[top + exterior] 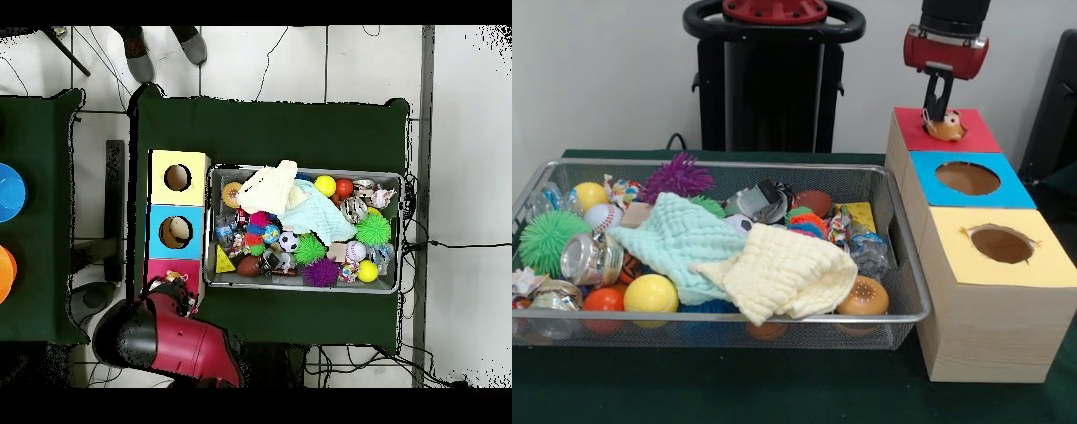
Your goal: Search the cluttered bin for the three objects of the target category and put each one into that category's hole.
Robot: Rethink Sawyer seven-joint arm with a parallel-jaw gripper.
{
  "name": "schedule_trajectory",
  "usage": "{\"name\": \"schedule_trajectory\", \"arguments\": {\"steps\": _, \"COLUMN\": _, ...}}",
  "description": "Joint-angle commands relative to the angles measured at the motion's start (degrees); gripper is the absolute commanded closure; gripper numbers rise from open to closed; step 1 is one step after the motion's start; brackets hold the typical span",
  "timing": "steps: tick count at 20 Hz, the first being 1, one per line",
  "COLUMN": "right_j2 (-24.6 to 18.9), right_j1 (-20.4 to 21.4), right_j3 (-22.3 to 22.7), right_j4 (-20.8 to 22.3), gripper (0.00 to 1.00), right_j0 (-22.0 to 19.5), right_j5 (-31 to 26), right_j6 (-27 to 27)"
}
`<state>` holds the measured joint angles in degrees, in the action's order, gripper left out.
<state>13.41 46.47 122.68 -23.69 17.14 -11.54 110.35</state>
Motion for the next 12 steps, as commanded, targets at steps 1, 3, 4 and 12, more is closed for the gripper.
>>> {"name": "schedule_trajectory", "arguments": {"steps": 1, "right_j2": -5.4, "right_j1": -5.6, "right_j3": -1.2, "right_j4": 1.1, "gripper": 1.0, "right_j0": -1.7, "right_j5": 4.9, "right_j6": 9.7}}
{"name": "schedule_trajectory", "arguments": {"steps": 3, "right_j2": -5.7, "right_j1": -6.5, "right_j3": -1.7, "right_j4": 0.9, "gripper": 1.0, "right_j0": -1.7, "right_j5": 5.6, "right_j6": 9.7}}
{"name": "schedule_trajectory", "arguments": {"steps": 4, "right_j2": -6.0, "right_j1": -6.8, "right_j3": -1.8, "right_j4": 0.8, "gripper": 1.0, "right_j0": -1.8, "right_j5": 5.8, "right_j6": 9.7}}
{"name": "schedule_trajectory", "arguments": {"steps": 12, "right_j2": -7.6, "right_j1": -9.4, "right_j3": -3.0, "right_j4": 0.6, "gripper": 1.0, "right_j0": -2.0, "right_j5": 7.3, "right_j6": 9.6}}
